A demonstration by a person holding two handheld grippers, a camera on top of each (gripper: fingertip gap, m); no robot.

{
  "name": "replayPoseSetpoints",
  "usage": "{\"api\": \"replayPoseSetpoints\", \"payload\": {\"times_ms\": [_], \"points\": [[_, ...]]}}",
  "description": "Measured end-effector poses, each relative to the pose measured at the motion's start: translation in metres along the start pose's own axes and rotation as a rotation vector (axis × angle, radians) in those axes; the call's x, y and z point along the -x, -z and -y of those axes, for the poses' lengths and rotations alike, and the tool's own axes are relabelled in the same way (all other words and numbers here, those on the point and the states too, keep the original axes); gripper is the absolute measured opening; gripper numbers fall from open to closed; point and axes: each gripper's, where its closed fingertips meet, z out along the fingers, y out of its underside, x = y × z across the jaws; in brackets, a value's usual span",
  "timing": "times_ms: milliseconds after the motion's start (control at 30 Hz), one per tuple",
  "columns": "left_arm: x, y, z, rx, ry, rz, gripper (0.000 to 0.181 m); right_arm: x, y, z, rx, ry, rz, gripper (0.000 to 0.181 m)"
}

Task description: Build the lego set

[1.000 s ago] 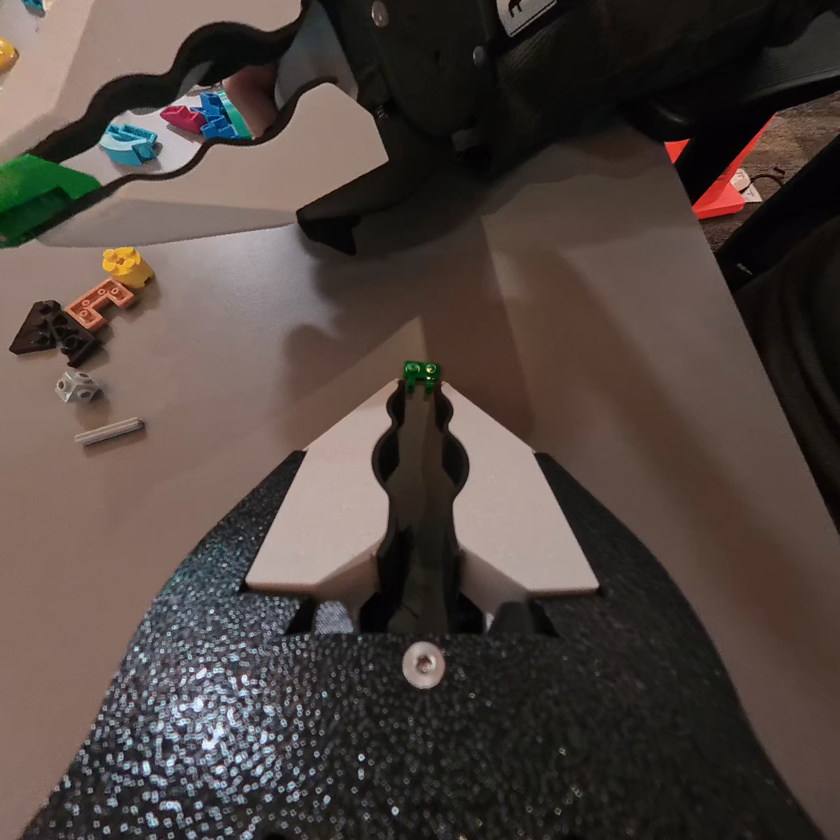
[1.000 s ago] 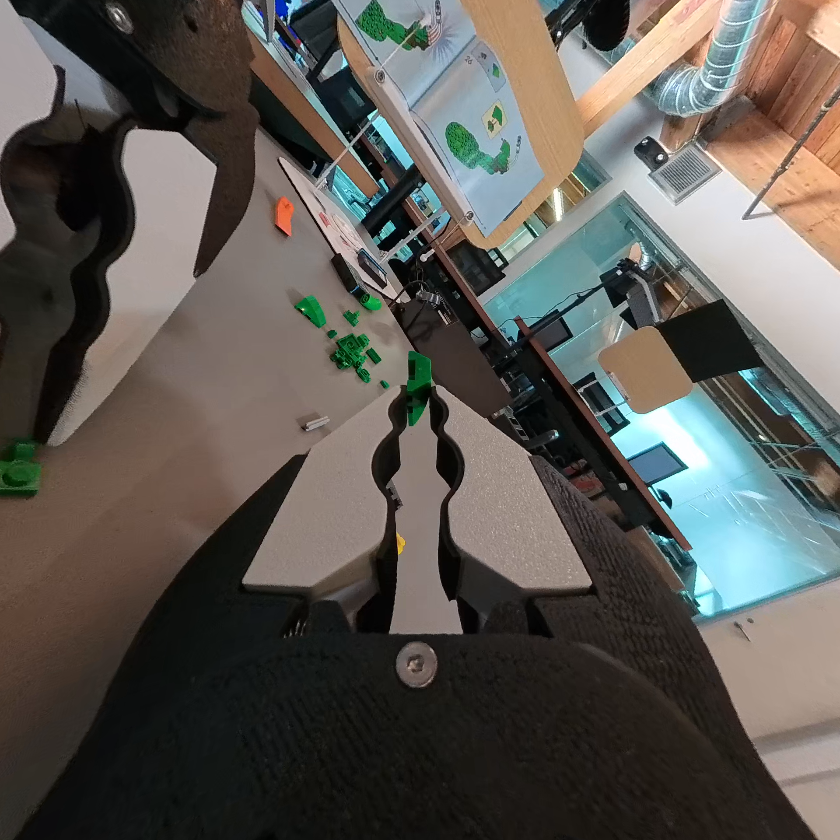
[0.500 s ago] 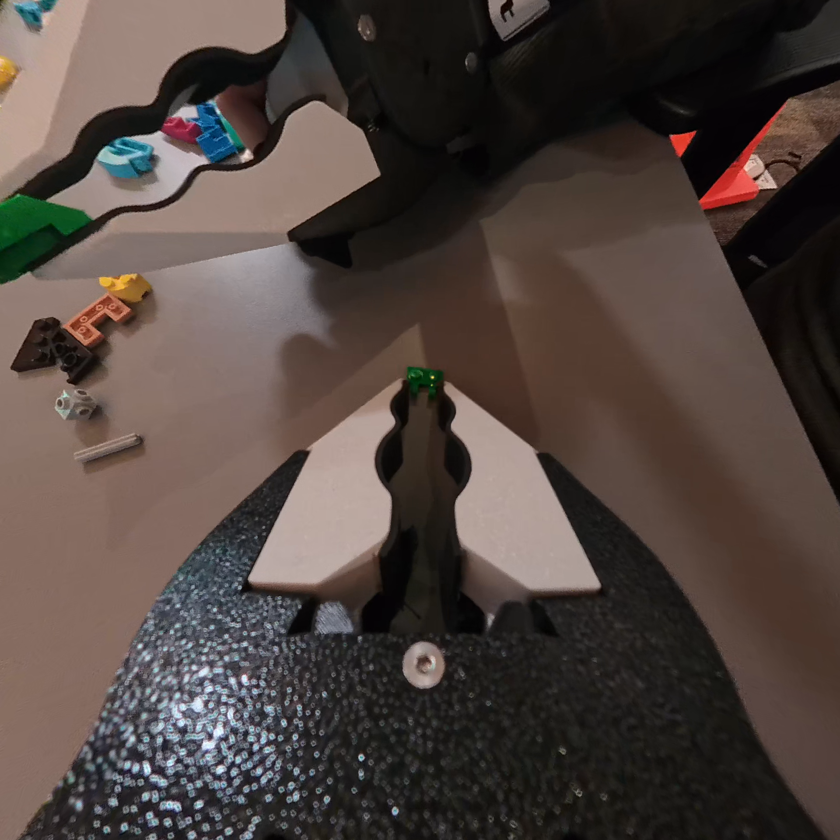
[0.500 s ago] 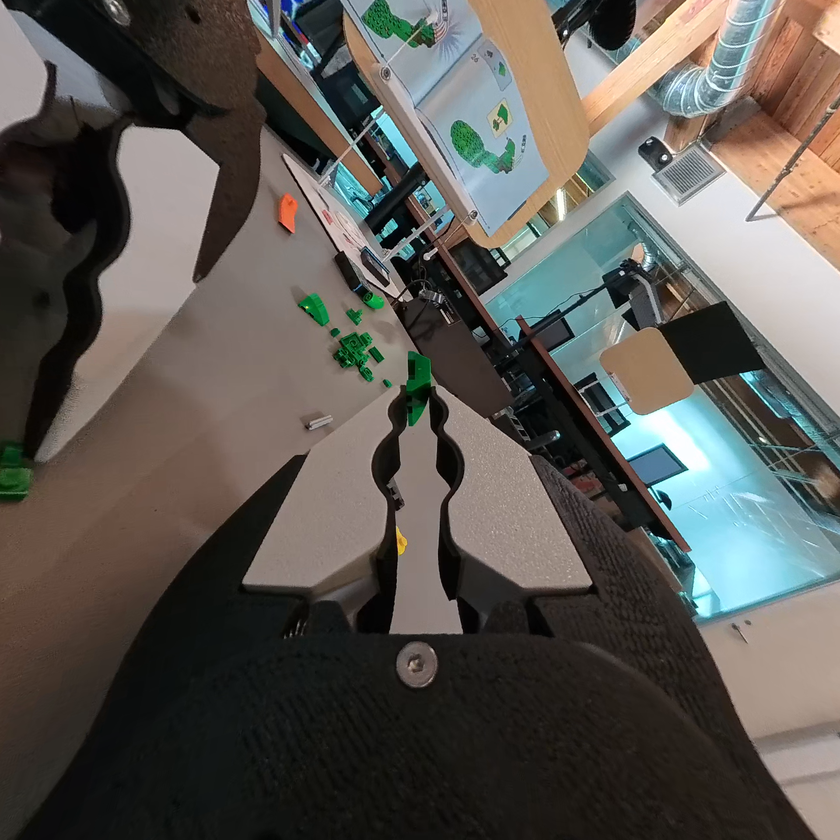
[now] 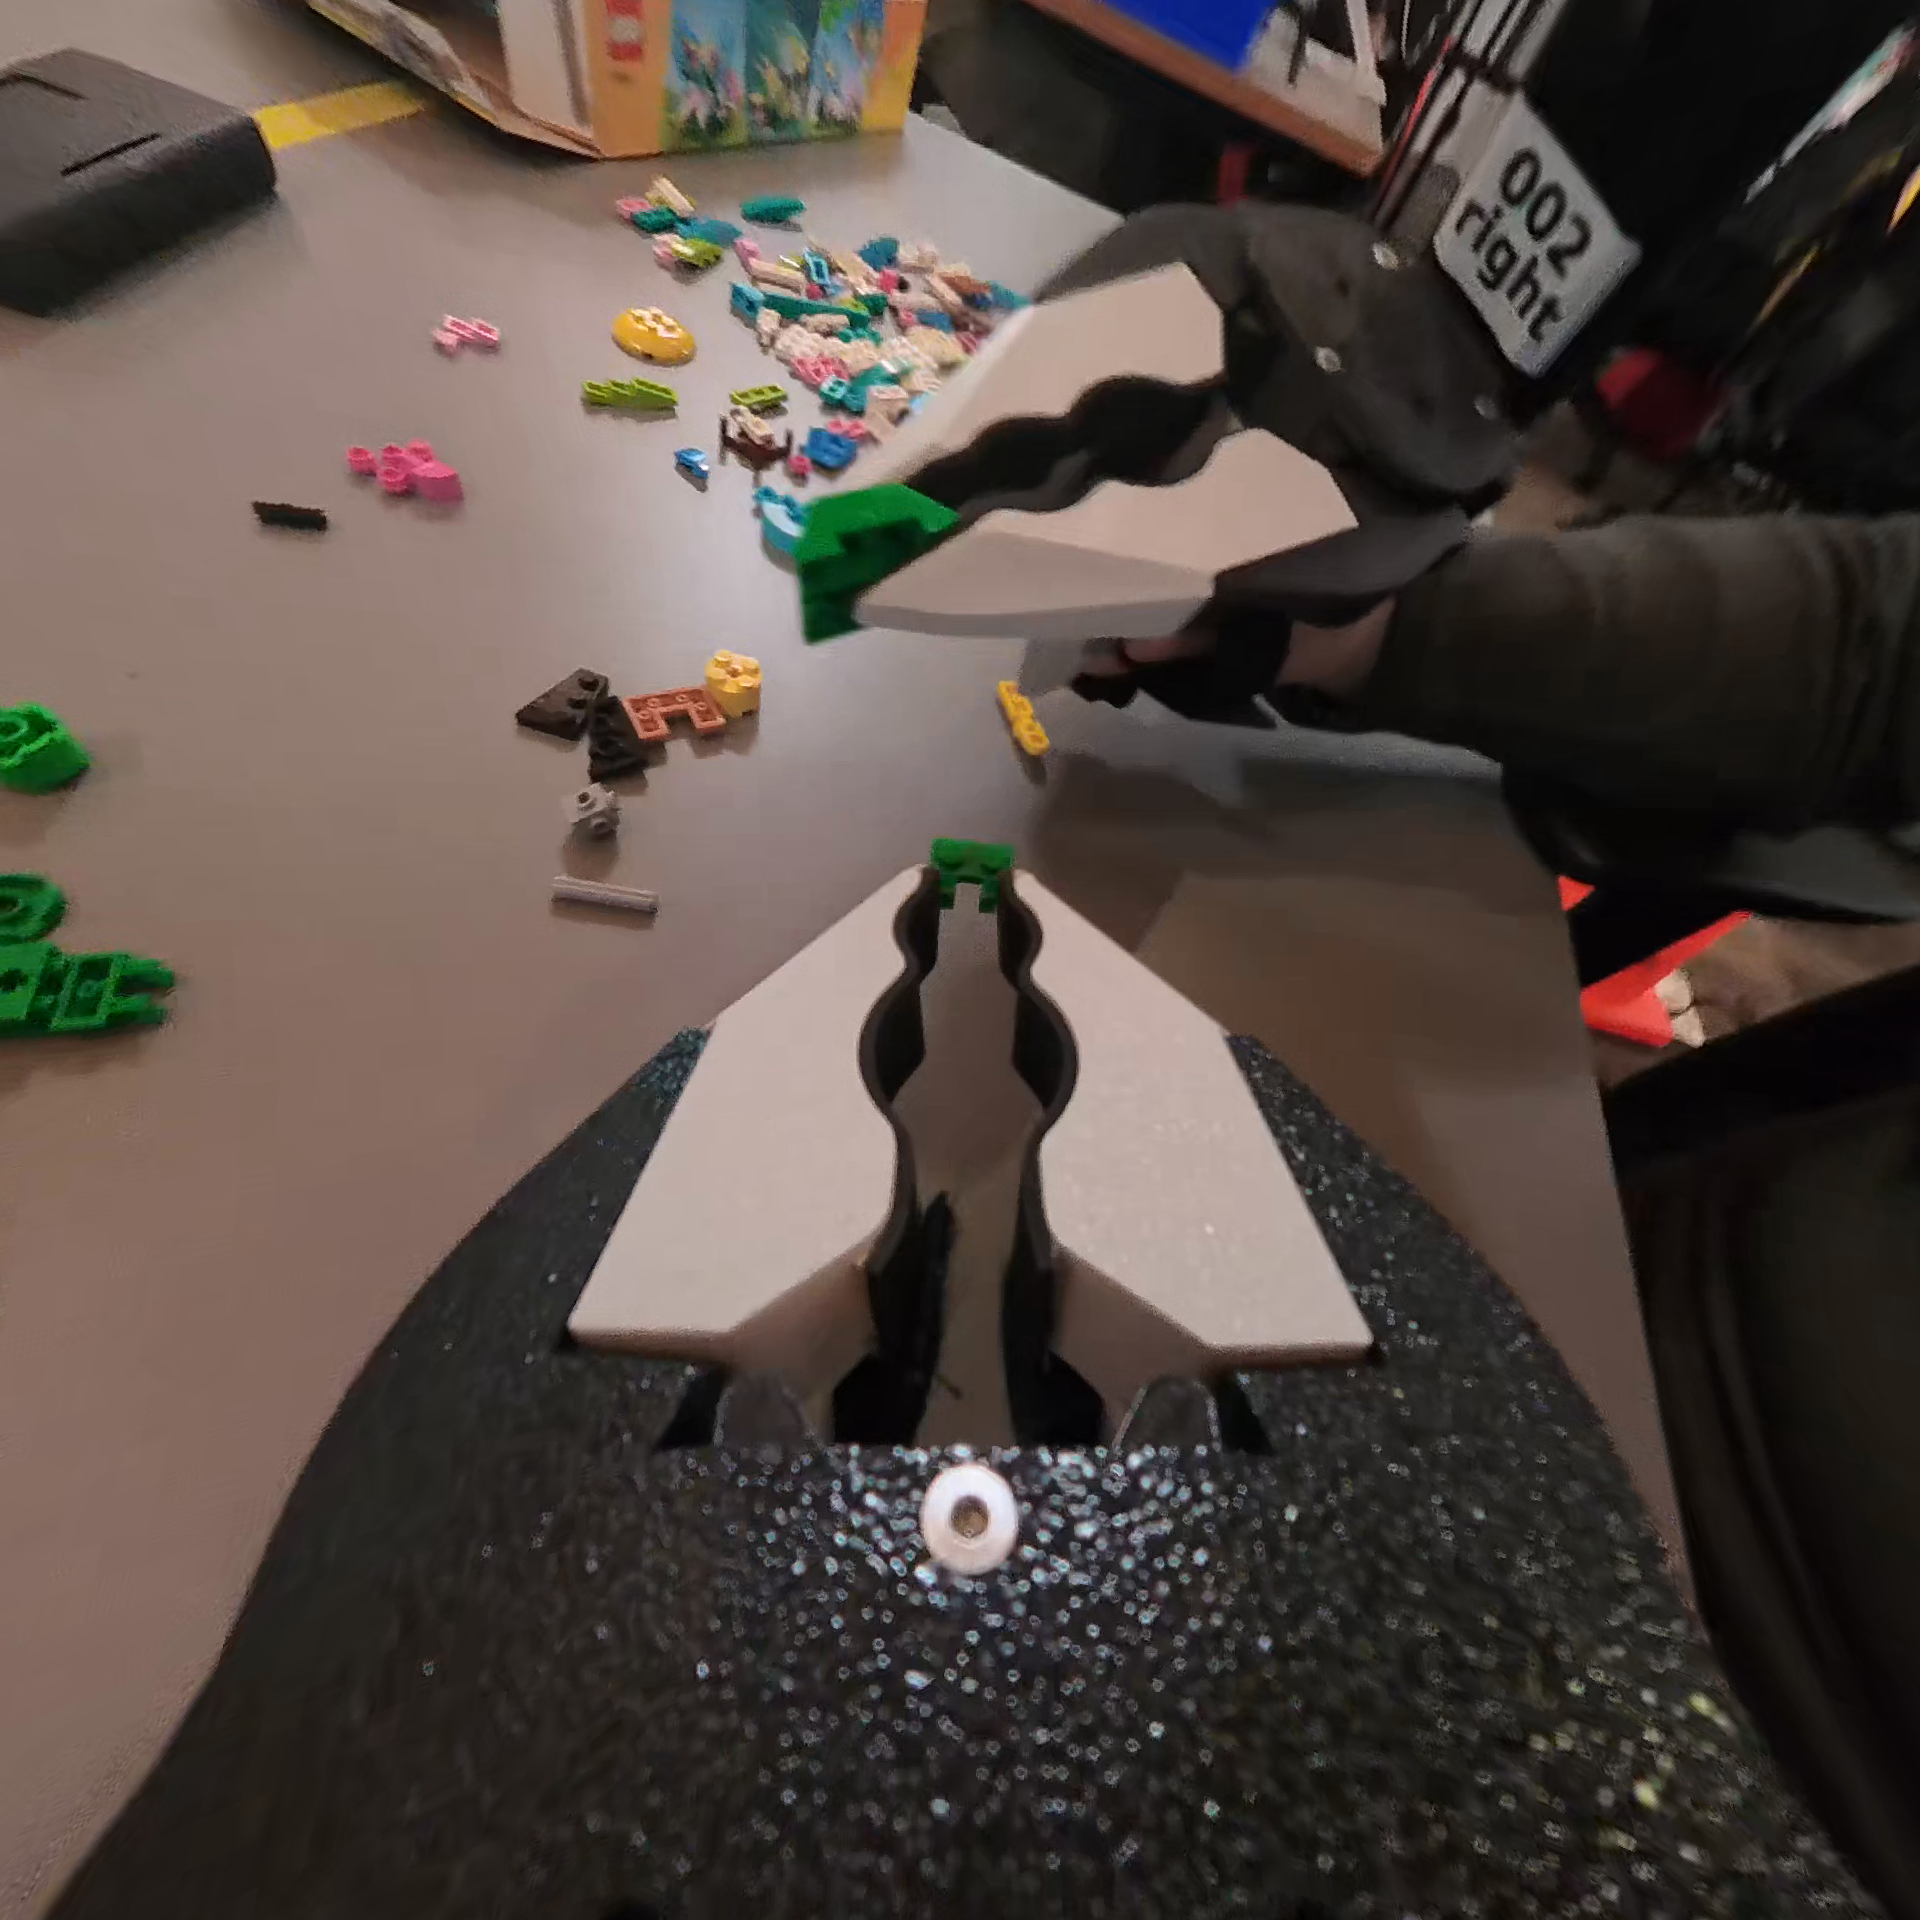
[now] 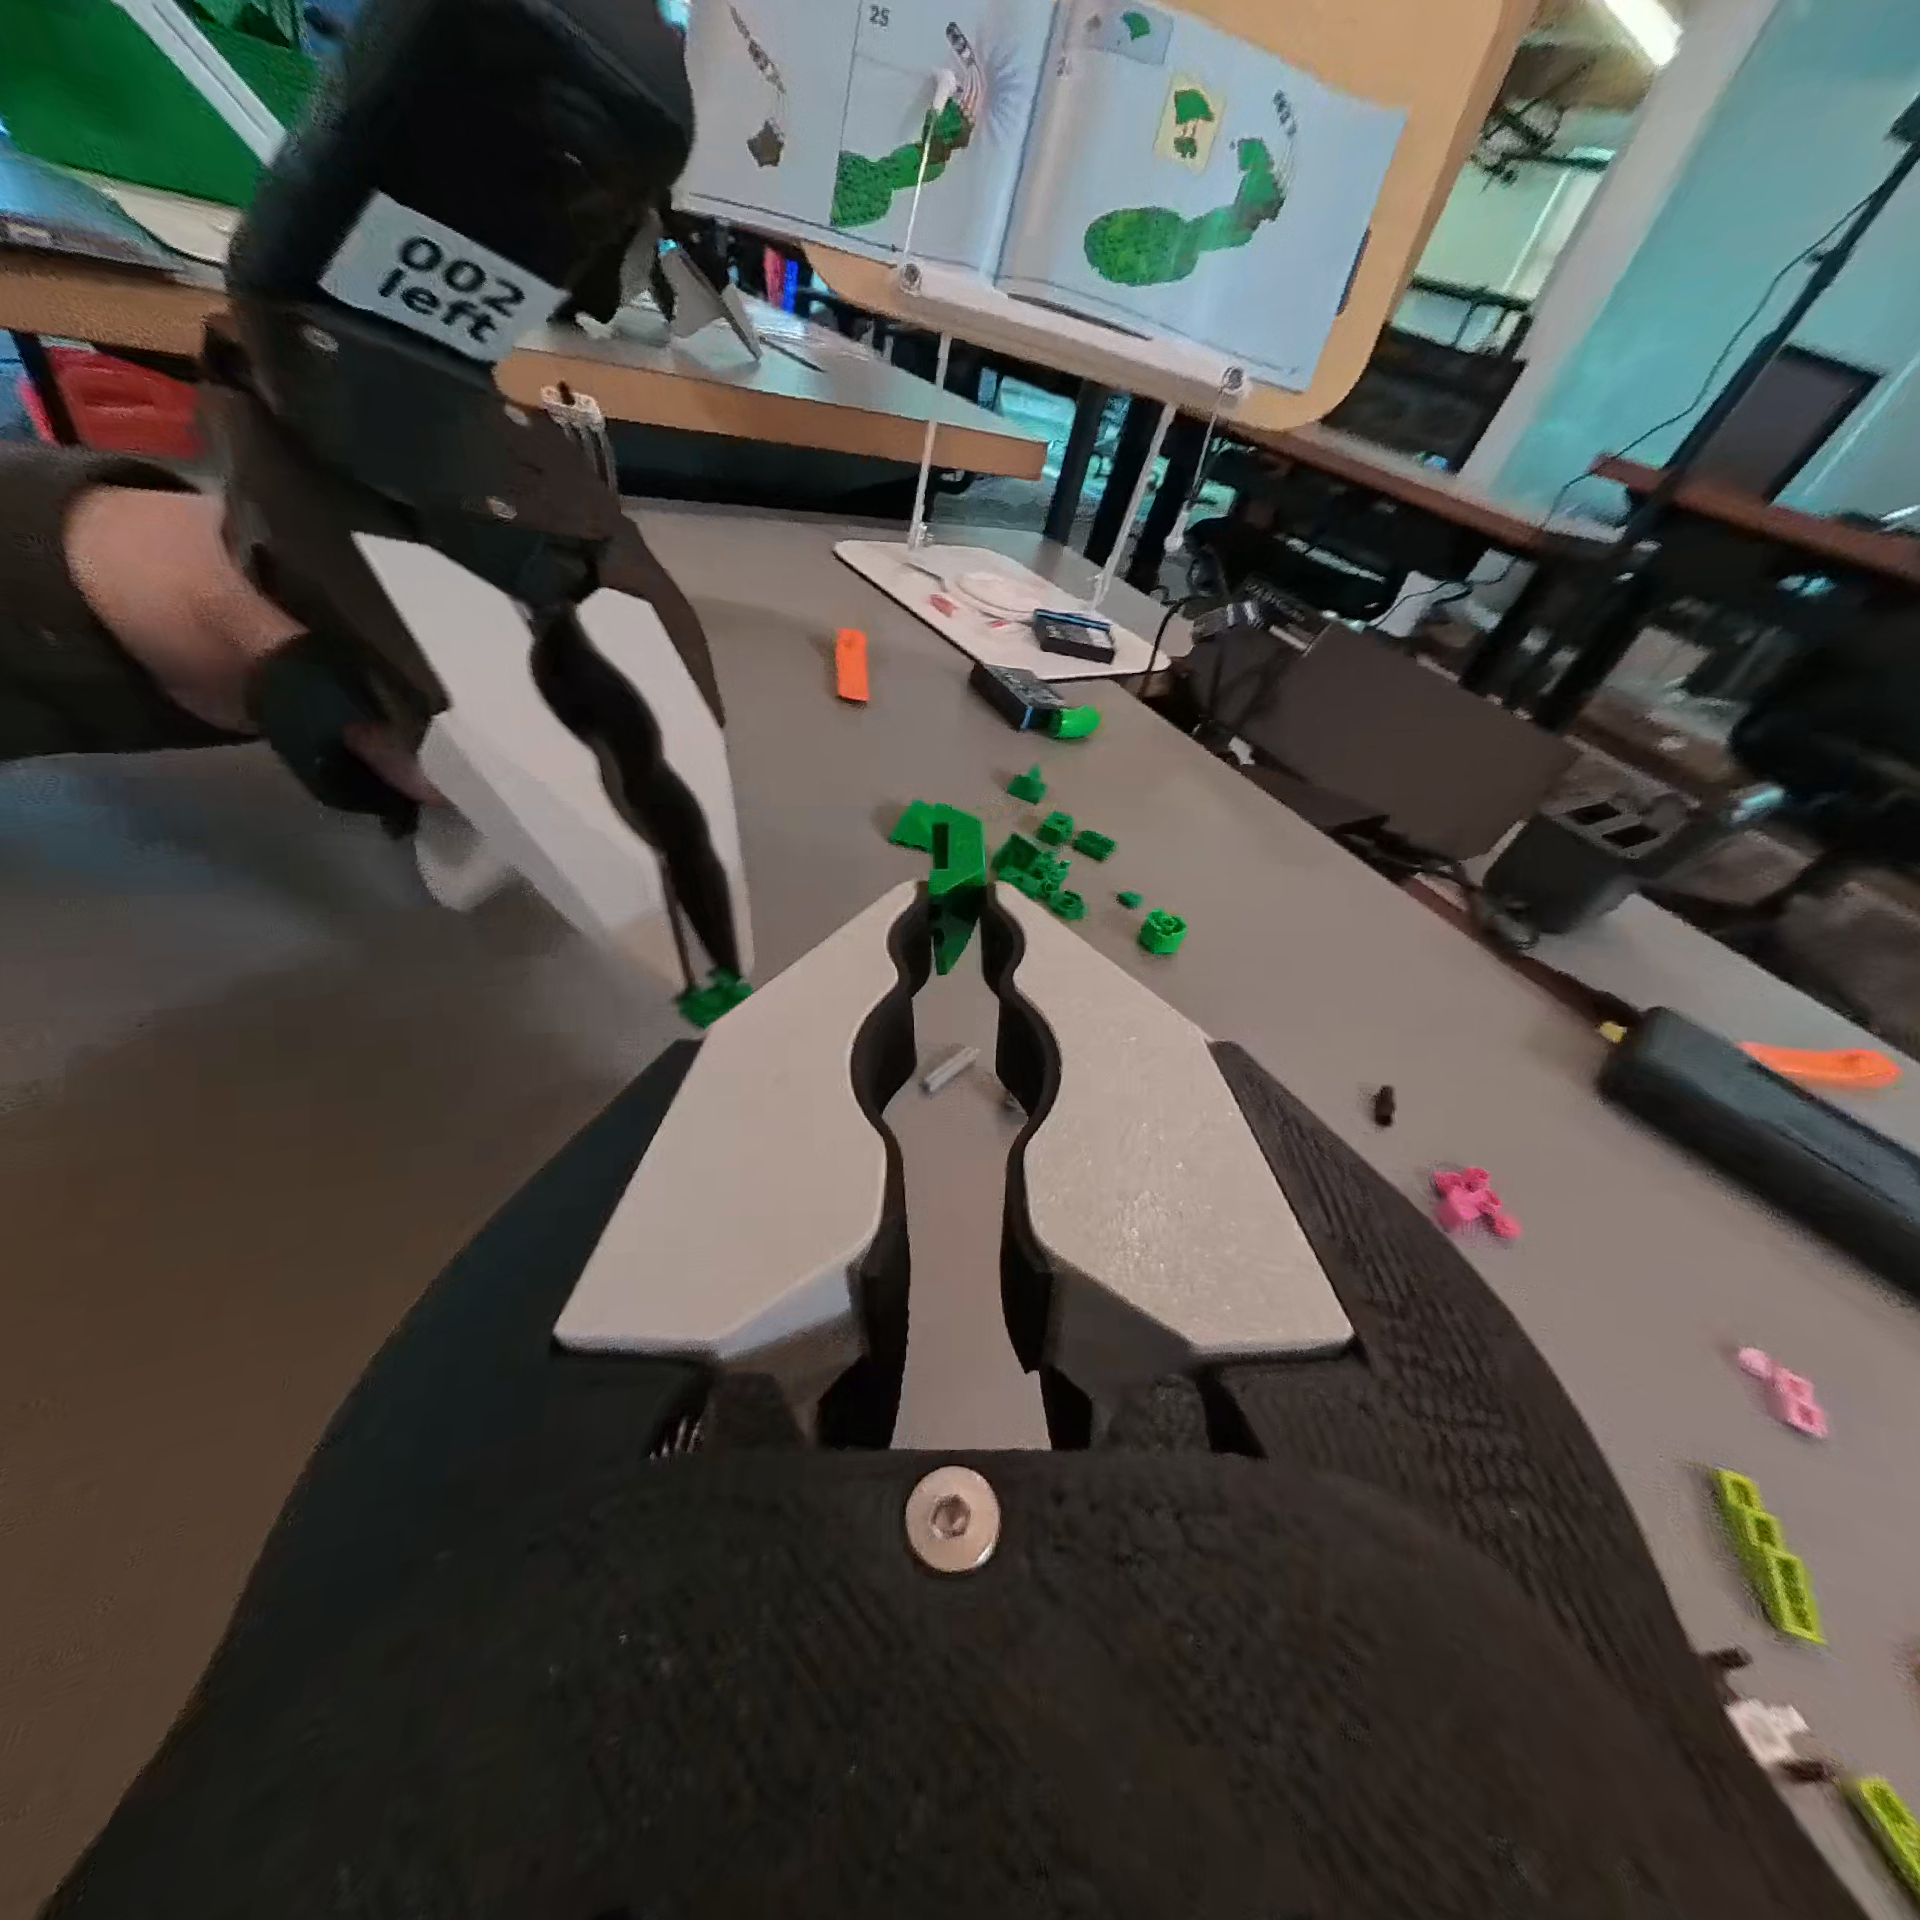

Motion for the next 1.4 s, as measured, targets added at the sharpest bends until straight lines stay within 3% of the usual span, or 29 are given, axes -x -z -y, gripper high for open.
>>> {"api": "replayPoseSetpoints", "payload": {"times_ms": [133,367,467,1000,1233,1400], "points": [[0.013,0.005,-0.003,-0.017,0.075,0.021,0.009,0.006,-0.002,-0.009,0.096,0.144,-0.015,0.008],[0.030,0.008,-0.015,0.021,0.098,0.101,0.008,0.030,-0.013,-0.038,0.310,0.891,-0.099,0.008],[0.028,0.007,-0.015,0.020,0.098,0.088,0.008,0.029,-0.016,-0.036,0.339,1.071,-0.169,0.008],[0.035,-0.002,-0.018,0.012,0.177,0.148,0.008,0.034,-0.022,-0.054,0.463,1.210,-0.168,0.009],[0.037,-0.008,-0.032,0.081,0.218,0.145,0.009,0.043,-0.024,-0.073,0.504,1.093,-0.047,0.018],[0.038,-0.010,-0.038,0.108,0.264,0.123,0.009,0.045,-0.030,-0.075,0.498,1.083,-0.029,0.012]]}}
